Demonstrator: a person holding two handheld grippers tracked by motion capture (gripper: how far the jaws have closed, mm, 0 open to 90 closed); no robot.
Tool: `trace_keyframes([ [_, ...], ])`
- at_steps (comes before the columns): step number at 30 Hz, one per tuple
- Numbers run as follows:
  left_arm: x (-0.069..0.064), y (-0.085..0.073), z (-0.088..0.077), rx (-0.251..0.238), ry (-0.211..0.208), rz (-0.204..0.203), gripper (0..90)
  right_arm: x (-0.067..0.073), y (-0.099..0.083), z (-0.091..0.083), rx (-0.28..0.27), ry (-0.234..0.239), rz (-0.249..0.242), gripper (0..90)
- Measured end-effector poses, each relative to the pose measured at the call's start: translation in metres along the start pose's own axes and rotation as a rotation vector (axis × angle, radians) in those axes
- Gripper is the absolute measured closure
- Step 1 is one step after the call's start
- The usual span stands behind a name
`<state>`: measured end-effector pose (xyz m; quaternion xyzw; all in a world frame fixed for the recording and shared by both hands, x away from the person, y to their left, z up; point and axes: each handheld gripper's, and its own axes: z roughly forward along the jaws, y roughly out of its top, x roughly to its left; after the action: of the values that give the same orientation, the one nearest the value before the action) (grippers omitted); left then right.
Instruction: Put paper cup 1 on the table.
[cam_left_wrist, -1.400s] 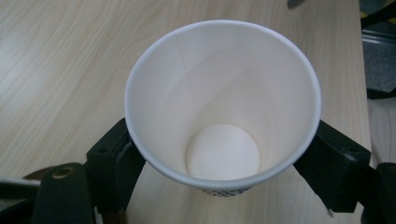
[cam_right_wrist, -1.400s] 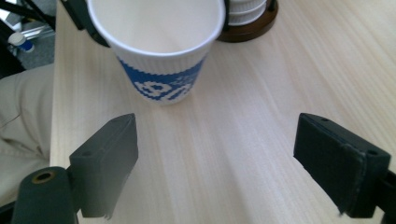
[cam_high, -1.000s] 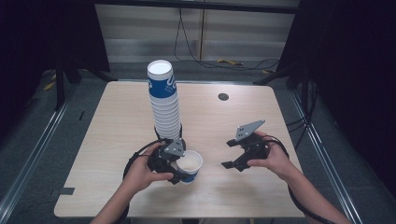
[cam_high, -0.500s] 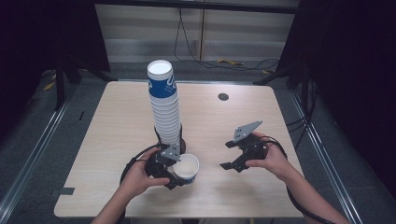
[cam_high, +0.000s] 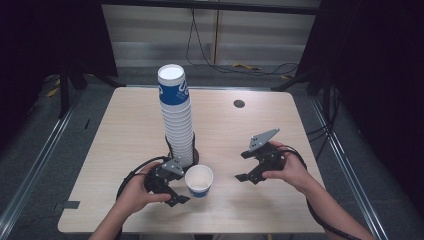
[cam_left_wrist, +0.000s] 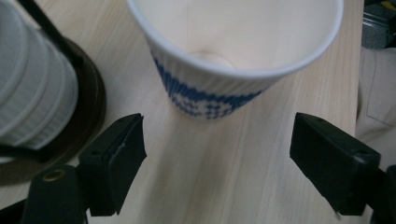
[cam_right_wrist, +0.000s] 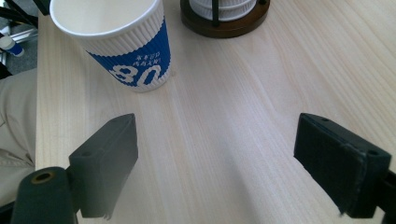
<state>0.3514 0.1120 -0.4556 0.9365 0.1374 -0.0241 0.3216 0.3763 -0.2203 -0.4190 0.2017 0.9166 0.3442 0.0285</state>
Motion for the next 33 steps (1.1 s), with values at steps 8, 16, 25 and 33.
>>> trace_keyframes([
  [8,0.007,-0.003,-0.020,0.038,0.019,-0.056,17.9,0.001,0.009,-0.002,-0.006,-0.011,0.011,13.3],
  [16,0.018,-0.005,-0.047,0.042,0.039,-0.096,17.7,-0.002,0.023,-0.003,-0.038,0.017,0.102,13.1],
  [25,0.032,0.002,-0.077,0.027,0.058,-0.118,17.7,0.000,0.047,-0.008,-0.058,-0.016,0.084,13.3],
  [33,0.045,0.020,-0.106,-0.001,0.077,-0.150,17.6,-0.001,0.073,-0.002,-0.085,-0.034,0.100,13.6],
])
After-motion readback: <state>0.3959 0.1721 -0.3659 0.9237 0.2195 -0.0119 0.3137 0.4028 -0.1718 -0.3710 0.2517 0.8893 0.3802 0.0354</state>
